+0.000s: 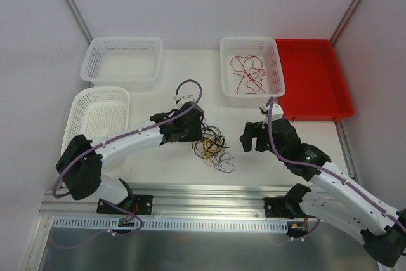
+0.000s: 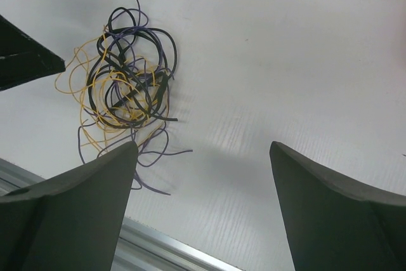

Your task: Untangle the cables

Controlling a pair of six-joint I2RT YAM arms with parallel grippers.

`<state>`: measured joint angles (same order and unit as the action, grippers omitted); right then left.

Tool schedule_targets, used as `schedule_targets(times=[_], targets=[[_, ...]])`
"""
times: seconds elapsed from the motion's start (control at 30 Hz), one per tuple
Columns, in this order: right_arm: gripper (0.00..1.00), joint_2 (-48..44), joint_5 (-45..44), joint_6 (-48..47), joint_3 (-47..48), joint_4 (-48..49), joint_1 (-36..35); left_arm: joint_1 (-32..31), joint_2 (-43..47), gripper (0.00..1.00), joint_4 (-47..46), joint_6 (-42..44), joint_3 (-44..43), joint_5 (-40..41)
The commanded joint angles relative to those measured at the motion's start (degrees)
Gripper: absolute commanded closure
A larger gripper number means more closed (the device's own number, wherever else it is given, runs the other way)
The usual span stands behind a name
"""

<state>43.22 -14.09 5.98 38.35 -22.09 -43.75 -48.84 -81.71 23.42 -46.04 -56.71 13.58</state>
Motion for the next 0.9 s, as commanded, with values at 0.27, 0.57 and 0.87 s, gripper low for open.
schedule_targets(times=[0.27, 0.57, 0.87], targets=[[0.11, 0.72, 3.54, 0.26, 0.06, 3.63, -0.02, 0.76, -8.55, 0.63, 1.10, -4.41, -5.52, 1.89], [0.10, 3.88, 6.61, 0.53, -0.73, 6.53, -0.11, 0.76, -12.77, 0.68, 1.01, -5.99, -6.14, -0.40], [0.11, 12.57, 11.71, 2.10, -0.47, 13.38, -0.11, 0.76, -12.25, 0.93, 0.40, -6.78, -4.82, -1.98]])
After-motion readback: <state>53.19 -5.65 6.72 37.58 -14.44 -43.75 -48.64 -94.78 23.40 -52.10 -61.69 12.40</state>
